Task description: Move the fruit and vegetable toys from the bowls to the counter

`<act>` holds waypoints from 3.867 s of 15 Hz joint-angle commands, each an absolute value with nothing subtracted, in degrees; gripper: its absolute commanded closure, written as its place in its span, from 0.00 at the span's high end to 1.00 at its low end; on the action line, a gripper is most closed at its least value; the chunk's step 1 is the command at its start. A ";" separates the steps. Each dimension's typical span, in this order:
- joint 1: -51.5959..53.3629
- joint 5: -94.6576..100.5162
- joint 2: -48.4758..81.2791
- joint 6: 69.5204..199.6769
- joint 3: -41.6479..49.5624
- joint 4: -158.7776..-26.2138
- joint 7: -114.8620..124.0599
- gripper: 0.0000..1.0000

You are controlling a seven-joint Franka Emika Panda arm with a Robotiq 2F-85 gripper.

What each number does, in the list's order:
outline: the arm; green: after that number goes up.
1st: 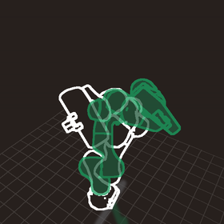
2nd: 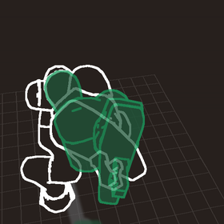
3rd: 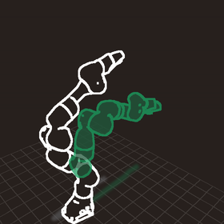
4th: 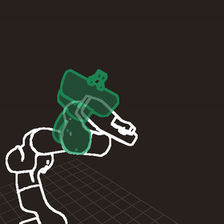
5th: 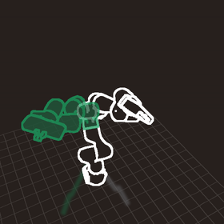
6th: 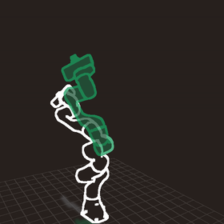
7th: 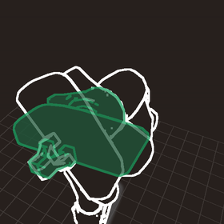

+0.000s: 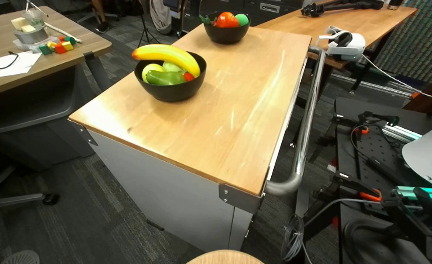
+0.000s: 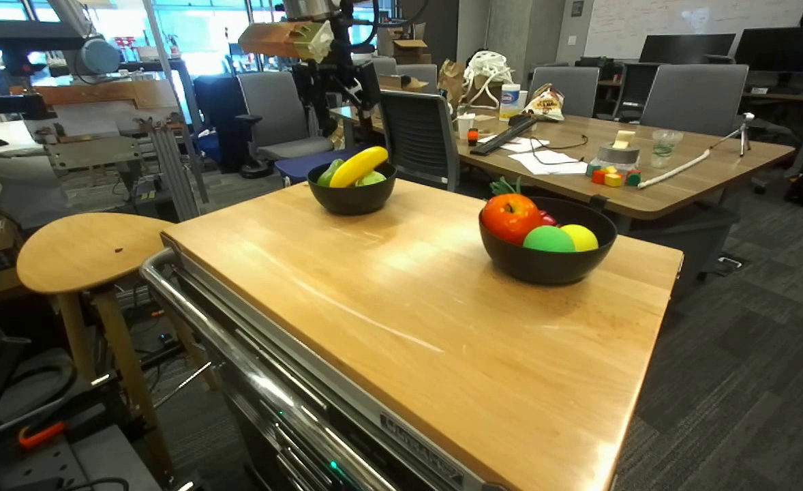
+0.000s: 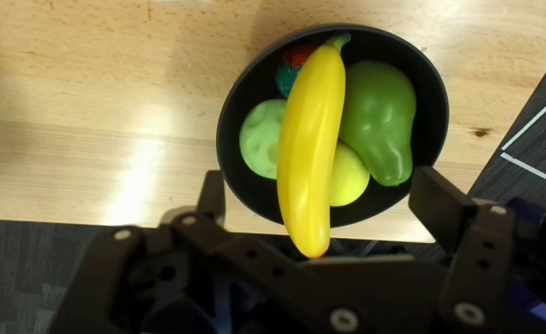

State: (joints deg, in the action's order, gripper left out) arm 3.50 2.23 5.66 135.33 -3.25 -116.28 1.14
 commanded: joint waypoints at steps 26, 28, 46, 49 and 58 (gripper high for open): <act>4.92 -20.11 -2.56 126.21 -10.49 -121.87 -25.61 0.14; 5.94 -21.02 -4.12 118.42 -9.48 -121.53 -27.22 0.14; 6.26 -0.88 -4.14 132.86 -7.16 -142.35 -33.82 0.14; 6.32 -2.66 -3.34 142.20 -7.06 -144.16 -33.54 0.64; 5.22 -10.34 2.00 142.47 -5.38 -122.56 -23.54 1.00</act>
State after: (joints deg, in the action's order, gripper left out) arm 6.59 -13.15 -3.18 147.14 -7.36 -133.52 -31.53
